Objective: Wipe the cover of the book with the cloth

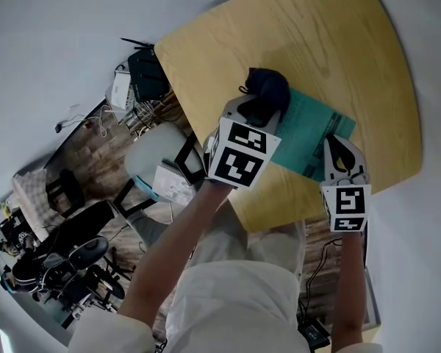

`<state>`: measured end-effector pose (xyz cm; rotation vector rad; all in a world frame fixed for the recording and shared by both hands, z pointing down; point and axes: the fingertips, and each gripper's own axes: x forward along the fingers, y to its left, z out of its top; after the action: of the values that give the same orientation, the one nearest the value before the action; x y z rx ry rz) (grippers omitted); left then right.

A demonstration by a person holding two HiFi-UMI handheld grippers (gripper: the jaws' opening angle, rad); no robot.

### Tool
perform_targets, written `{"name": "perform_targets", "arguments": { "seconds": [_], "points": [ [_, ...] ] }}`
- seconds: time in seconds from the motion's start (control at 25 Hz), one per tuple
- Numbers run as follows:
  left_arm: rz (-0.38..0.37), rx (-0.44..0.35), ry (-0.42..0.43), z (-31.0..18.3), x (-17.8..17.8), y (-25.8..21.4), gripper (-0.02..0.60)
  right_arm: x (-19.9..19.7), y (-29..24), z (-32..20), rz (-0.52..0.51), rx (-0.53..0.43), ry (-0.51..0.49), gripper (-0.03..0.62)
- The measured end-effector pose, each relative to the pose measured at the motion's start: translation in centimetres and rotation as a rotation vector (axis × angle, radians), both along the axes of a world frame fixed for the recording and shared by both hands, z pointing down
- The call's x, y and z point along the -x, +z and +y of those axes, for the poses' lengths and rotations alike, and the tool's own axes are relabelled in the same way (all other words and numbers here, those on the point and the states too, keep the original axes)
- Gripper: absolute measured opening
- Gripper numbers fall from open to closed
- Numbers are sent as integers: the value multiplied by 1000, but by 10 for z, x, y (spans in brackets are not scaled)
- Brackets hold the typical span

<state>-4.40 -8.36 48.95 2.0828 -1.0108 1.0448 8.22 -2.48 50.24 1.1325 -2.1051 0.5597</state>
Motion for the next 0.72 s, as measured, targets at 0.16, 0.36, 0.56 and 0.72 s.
{"name": "perform_targets", "arguments": {
  "seconds": [0.16,0.36,0.56,0.72],
  "points": [
    [3,7,-6,5,1,1,140,-1,1,2,13,6,3,34],
    [1,8,-9,12,6,1,140,-1,2,1,11,8,29,34],
    [3,9,-7,22,10,0,140,-3,2,0,21,-1,37,34],
    [13,4,-14,38,15,-1,141,-3,3,1,17,14,43,34]
  ]
}}
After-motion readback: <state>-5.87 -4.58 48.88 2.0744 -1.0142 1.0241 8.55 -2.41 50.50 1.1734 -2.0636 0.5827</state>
